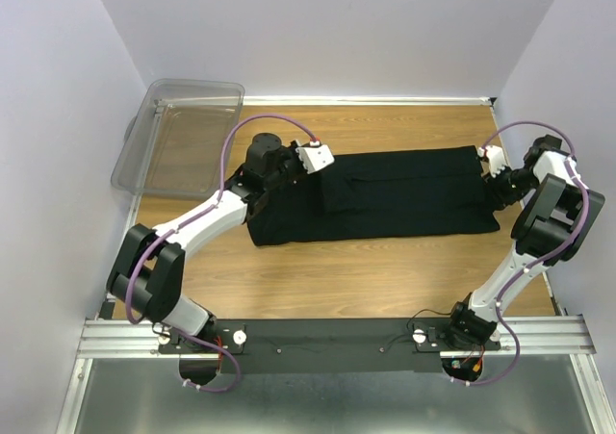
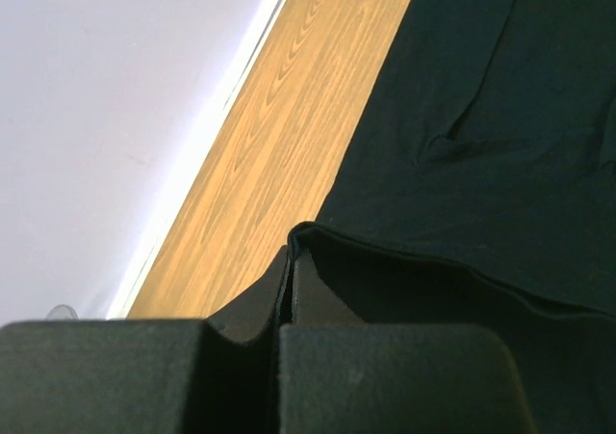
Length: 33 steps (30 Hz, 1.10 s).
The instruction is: Fold and stack the t-shirts
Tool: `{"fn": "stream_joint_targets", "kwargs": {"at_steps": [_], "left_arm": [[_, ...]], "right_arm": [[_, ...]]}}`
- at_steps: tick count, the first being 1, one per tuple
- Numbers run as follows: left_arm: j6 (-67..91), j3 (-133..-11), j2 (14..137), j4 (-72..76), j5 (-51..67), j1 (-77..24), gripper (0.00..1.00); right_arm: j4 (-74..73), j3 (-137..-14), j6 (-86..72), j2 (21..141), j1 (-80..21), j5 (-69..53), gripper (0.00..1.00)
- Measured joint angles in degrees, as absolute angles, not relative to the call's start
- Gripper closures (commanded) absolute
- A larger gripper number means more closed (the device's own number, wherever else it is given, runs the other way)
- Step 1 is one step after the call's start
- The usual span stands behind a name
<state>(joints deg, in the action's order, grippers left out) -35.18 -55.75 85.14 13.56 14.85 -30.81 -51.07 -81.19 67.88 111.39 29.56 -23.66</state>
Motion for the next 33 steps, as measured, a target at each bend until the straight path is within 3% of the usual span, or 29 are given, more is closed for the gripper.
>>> {"fn": "stream_joint_targets", "kwargs": {"at_steps": [13,33], "left_arm": [[-37.3,-63.18,93.86,10.63,14.81,-30.81,1.0],[-38.48,-74.65,104.27,7.57,14.79,-30.81,1.0]], "right_arm": [[-50.17,-77.43,62.54,100.97,29.56,-30.94,0.52],[-50.15,-72.44,62.37,100.62,29.56,-34.2,0.51]]}}
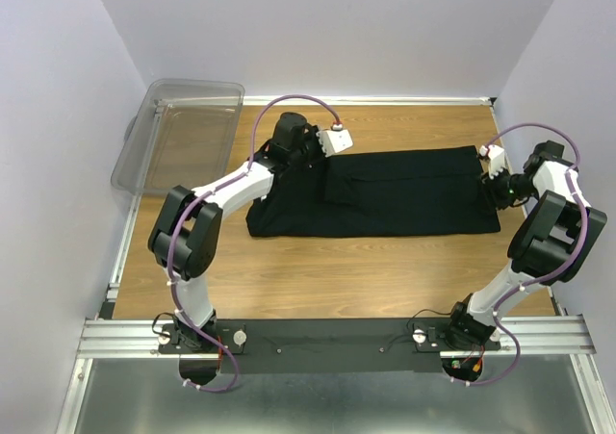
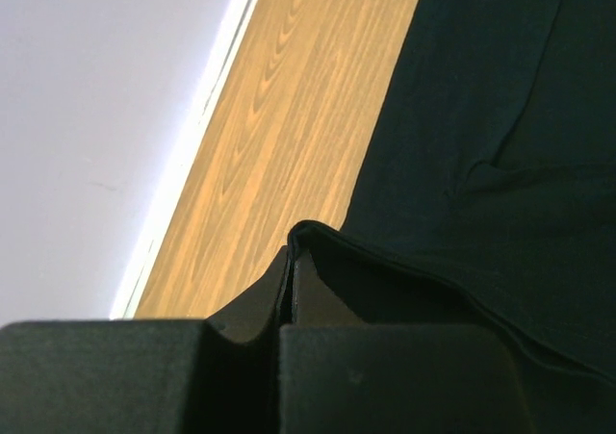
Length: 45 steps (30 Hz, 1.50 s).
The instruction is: Fold and stack the t-shirts
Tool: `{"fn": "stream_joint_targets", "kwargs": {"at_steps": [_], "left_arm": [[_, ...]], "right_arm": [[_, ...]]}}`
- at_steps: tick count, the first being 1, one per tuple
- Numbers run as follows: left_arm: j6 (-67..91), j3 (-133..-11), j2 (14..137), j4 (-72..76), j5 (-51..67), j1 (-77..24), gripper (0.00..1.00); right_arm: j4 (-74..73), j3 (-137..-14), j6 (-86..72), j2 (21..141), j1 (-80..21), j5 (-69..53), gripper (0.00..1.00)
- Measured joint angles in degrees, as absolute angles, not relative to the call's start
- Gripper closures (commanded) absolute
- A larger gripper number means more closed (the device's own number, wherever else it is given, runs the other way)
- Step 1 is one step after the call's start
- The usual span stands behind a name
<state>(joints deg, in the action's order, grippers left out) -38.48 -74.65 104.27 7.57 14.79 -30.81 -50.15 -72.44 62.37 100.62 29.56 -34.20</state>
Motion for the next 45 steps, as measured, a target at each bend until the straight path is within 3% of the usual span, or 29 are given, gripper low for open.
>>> {"fn": "stream_joint_targets", "kwargs": {"at_steps": [12,13,14,15,16,18,26,30,33,39,45], "left_arm": [[-38.59,-80.84,110.19,3.88,13.61,-30.81,0.99],[-38.48,-82.08,111.02,3.62,13.58,-30.81,0.95],[-38.26,-83.85,112.25,3.03,13.56,-30.81,0.74],[-38.04,-85.82,113.73,2.63,13.52,-30.81,0.74],[-36.99,-87.44,115.0,2.09,13.15,-30.81,0.52],[-36.12,-89.71,116.88,1.23,12.08,-30.81,0.43],[-26.26,-94.06,117.23,-1.45,-1.91,-30.48,0.38],[-19.2,-88.9,106.34,-1.21,-8.19,-30.26,0.27],[-10.83,-80.12,90.87,0.05,-9.98,-29.67,0.2],[4.97,-54.94,52.18,4.23,-9.61,-27.7,0.18],[11.62,-39.44,34.44,-2.02,-9.8,-26.94,0.18]], "right_arm": [[-50.13,-70.94,62.35,100.53,29.06,-35.35,0.51],[-50.15,-70.7,62.3,100.42,28.73,-35.4,0.5],[-50.13,-70.41,62.0,100.14,28.1,-35.44,0.5],[-50.13,-70.19,61.89,99.85,27.59,-35.46,0.5],[-50.13,-69.84,61.47,99.26,26.61,-35.51,0.5],[-50.13,-69.21,60.97,98.08,24.71,-35.75,0.5],[-49.91,-68.23,56.01,93.71,10.37,-39.0,0.5],[-48.9,-68.25,51.51,93.86,-1.32,-42.63,0.5],[-44.1,-68.31,43.83,94.48,-11.94,-42.87,0.41],[-27.22,-71.22,28.58,98.98,-33.58,-24.51,0.39],[-20.29,-78.17,22.44,110.52,-39.35,-11.53,0.4]]}}
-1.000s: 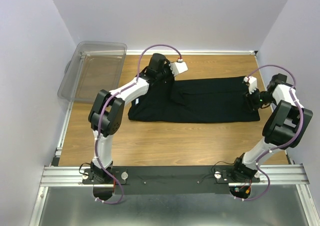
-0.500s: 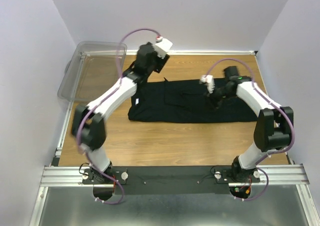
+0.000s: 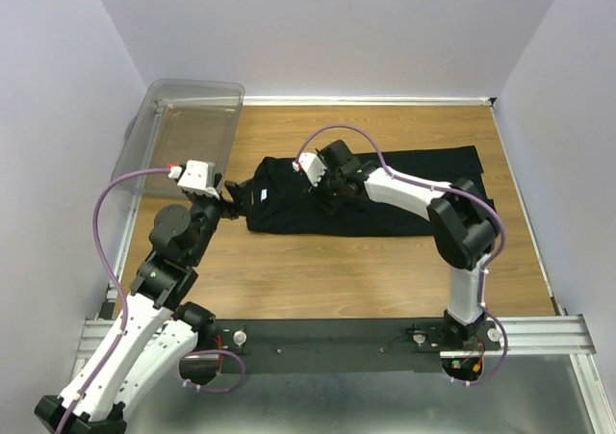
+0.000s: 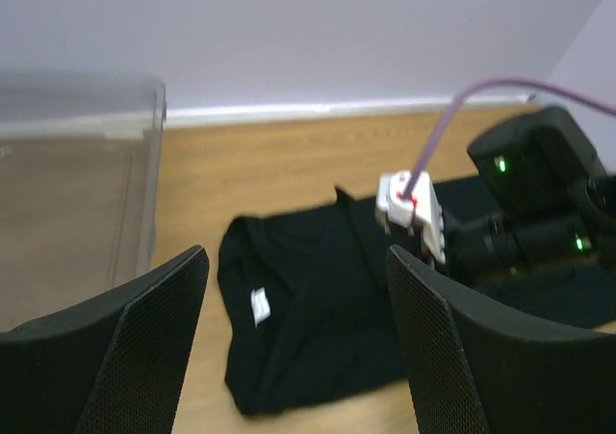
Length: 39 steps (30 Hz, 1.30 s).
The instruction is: Fold and stack the t-shirts
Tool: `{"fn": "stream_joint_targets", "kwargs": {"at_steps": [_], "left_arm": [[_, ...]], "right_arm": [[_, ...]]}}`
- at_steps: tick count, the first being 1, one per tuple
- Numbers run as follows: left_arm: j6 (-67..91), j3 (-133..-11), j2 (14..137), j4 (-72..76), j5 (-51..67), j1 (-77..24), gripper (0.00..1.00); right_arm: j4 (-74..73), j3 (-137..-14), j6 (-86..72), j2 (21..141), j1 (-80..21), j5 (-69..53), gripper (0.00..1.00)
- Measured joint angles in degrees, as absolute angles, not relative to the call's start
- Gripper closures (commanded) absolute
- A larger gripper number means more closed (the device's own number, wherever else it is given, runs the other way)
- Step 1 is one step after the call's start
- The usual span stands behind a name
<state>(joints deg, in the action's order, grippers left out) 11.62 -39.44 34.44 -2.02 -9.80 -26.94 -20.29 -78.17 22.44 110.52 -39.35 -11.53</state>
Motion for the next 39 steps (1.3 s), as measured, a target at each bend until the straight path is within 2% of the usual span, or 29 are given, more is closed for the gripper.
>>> {"fn": "stream_joint_targets", "kwargs": {"at_steps": [6,10,13,18,25,27,28,30,32,39], "left_arm": [[13.43,-34.52,27.18,-5.78,-9.82,-26.83,0.18],[13.41,-34.81,27.05,-5.08,-9.78,-26.74,0.18],[13.43,-34.81,27.64,-5.13,-9.56,-26.74,0.18],[13.43,-34.79,27.7,-5.06,-9.28,-26.74,0.18],[13.43,-34.79,27.7,-5.04,-8.51,-26.72,0.18],[13.43,-34.79,27.7,-5.02,-8.32,-26.74,0.18],[13.45,-34.79,27.7,-5.02,-8.23,-26.72,0.18],[13.61,-34.79,27.79,-4.86,-8.01,-26.74,0.18],[14.11,-34.79,28.1,-4.78,-7.79,-26.72,0.18],[23.75,-33.39,30.61,-3.97,-7.64,-26.74,0.18]], "right_arm": [[-19.53,-80.97,19.42,115.72,-40.25,-2.83,0.45],[-19.07,-82.04,18.33,116.42,-40.49,0.36,0.68],[-18.68,-82.24,17.82,116.53,-40.49,1.89,0.74],[-18.04,-82.24,17.58,116.46,-40.49,4.16,0.99],[-16.16,-82.24,16.03,115.48,-37.95,7.66,0.99],[-15.68,-82.24,15.51,115.26,-34.87,8.54,0.82],[-15.49,-82.24,15.09,115.15,-32.91,9.02,0.54],[-15.07,-82.21,14.9,114.93,-28.97,9.8,0.34],[-14.63,-81.76,14.11,114.32,-24.95,9.98,0.26],[-14.59,-77.62,14.41,107.02,-17.85,5.8,0.19]]}}
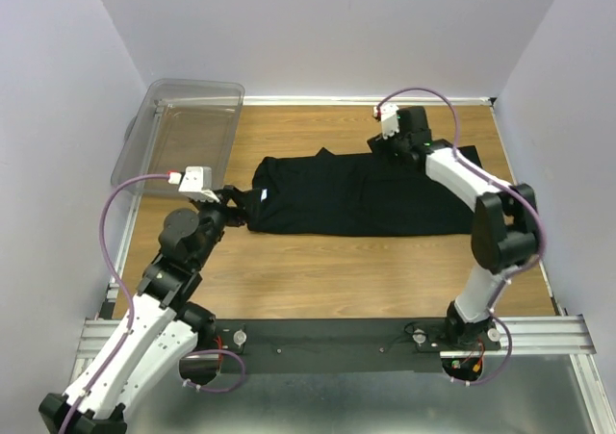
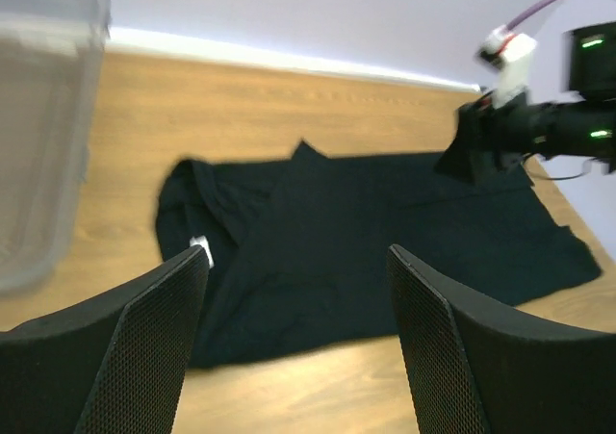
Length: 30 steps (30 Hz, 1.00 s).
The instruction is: Fold and stack the t-shirts
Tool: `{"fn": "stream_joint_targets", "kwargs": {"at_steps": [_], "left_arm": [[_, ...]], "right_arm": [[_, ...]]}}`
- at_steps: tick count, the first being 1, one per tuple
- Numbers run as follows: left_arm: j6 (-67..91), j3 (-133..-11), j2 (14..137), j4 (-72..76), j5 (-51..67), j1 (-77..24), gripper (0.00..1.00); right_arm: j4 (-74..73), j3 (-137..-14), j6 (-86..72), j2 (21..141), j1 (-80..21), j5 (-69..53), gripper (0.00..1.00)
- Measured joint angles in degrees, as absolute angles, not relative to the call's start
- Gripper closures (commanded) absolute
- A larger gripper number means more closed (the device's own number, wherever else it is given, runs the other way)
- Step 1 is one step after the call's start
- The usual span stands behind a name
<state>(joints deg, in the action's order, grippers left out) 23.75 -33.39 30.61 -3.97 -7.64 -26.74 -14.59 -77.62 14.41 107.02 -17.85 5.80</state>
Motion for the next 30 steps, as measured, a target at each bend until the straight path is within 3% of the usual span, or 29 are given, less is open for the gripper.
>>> {"fn": "stream_joint_targets", "kwargs": {"at_steps": [5,8,14,19,25,28,29,30], "left_arm": [[37.98,-28.73,36.51,-3.79,-5.72,-26.72,0.24],[44.91,-27.79,42.48,-6.76,-5.67,-26.74,0.25],[55.77,-27.81,47.59,-13.69,-9.47,-26.74,0.24],[61.17,-27.68,47.29,-16.49,-12.05,-26.74,0.23],[65.23,-25.89,44.12,-18.52,-14.44,-26.74,0.24],[66.85,-25.04,43.22,-18.74,-14.98,-26.74,0.24],[67.4,-24.73,43.13,-18.74,-15.0,-26.74,0.24],[67.66,-24.51,43.13,-18.59,-14.98,-26.74,0.24]], "right_arm": [[-24.49,-69.69,35.77,93.23,-17.82,-21.43,0.16],[-28.56,-62.3,46.09,86.65,-25.1,-28.51,0.17],[-21.56,-53.06,46.61,89.14,-48.14,-21.69,0.19],[-13.87,-56.73,42.28,97.84,-51.18,-10.2,0.22],[-8.62,-59.72,39.38,102.87,-51.44,-2.02,0.51],[-7.31,-59.83,38.28,103.92,-51.46,-0.21,0.69],[-7.09,-59.83,38.0,104.18,-51.46,-0.14,0.79],[-6.92,-59.83,37.89,104.25,-51.46,-0.12,0.83]]}}
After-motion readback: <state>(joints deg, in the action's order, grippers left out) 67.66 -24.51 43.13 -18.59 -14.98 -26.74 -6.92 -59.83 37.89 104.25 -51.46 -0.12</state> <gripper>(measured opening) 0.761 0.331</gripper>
